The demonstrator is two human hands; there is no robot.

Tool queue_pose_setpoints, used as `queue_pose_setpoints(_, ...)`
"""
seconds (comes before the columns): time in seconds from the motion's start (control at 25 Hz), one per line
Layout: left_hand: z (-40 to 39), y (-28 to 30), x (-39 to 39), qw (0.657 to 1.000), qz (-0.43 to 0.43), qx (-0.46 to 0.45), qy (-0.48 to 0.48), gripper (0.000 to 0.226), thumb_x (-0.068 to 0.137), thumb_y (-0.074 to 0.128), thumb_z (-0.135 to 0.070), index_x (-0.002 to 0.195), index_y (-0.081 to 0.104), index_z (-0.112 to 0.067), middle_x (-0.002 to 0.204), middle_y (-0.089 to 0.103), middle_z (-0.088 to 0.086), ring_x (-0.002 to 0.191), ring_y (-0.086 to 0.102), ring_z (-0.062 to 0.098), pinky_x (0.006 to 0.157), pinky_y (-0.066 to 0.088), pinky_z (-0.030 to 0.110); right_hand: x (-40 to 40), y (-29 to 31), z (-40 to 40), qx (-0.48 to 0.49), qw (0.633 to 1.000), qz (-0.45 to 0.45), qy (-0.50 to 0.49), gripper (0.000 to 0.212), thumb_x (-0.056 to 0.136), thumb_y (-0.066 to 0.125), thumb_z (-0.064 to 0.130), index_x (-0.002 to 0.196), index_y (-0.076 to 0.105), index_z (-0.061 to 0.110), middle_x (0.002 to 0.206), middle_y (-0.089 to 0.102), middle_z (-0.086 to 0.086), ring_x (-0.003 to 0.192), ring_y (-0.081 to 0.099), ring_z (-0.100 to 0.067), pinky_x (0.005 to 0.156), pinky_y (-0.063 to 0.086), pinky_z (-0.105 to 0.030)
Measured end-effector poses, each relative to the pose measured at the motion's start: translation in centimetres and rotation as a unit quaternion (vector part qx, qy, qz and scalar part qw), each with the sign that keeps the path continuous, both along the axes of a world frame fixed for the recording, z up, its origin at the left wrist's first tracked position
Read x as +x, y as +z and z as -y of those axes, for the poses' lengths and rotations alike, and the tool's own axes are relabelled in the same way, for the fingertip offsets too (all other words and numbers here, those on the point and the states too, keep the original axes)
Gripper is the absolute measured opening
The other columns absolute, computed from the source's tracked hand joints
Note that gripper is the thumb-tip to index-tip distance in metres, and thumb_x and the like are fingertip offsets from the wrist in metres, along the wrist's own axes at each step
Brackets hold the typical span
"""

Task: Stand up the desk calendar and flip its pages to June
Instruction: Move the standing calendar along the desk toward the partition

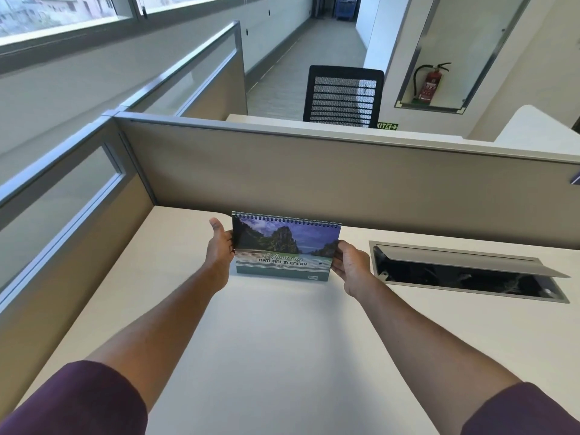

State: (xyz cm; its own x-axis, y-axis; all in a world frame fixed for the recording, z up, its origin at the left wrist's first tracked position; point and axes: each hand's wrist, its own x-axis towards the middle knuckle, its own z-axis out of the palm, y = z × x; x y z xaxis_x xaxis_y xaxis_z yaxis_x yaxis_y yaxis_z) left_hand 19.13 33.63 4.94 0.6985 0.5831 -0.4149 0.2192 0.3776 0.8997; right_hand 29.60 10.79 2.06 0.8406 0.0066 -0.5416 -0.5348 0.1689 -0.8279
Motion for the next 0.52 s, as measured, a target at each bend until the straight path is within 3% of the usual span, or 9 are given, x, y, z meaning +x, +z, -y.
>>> queue_pose_setpoints(0.16, 0.02, -0.06, 0.18, 1.000, -0.006, -0.001, -0.003, 0.086, 0.097, 0.009, -0.063, 0.144, 0.045, -0.001, 0.144, 0.054, 0.016, 0.133, 0.050, 0.026, 0.119, 0.029, 0.036, 0.60, -0.01, -0.07, -0.002, 1.000, -0.001, -0.002, 0.011, 0.087, 0.065, 0.015, 0.095, 0.071, 0.010, 0.089, 0.077, -0.010, 0.074, 0.072, -0.023, 0.062, 0.055, -0.026)
queue_pose_setpoints(0.36, -0.34, -0.47, 0.35, 1.000, -0.006, -0.005, -0.010, 0.087, 0.097, 0.009, -0.063, 0.143, 0.046, 0.000, 0.132, 0.059, 0.008, 0.114, 0.054, 0.020, 0.115, 0.032, 0.033, 0.39, -0.30, 0.03, 0.001, 1.000, 0.006, 0.006, 0.009, 0.089, 0.061, 0.010, 0.088, 0.070, 0.009, 0.090, 0.075, -0.012, 0.078, 0.069, -0.025, 0.069, 0.058, -0.027)
queue_pose_setpoints(0.52, -0.35, -0.89, 0.58, 1.000, -0.011, 0.006, -0.028, 0.085, 0.096, 0.012, -0.065, 0.140, 0.050, -0.003, 0.120, 0.059, 0.003, 0.114, 0.053, 0.021, 0.120, 0.028, 0.038, 0.23, -0.53, 0.22, 0.000, 1.000, 0.013, 0.010, 0.014, 0.090, 0.057, 0.008, 0.086, 0.070, 0.008, 0.090, 0.075, -0.012, 0.078, 0.069, -0.024, 0.075, 0.058, -0.029)
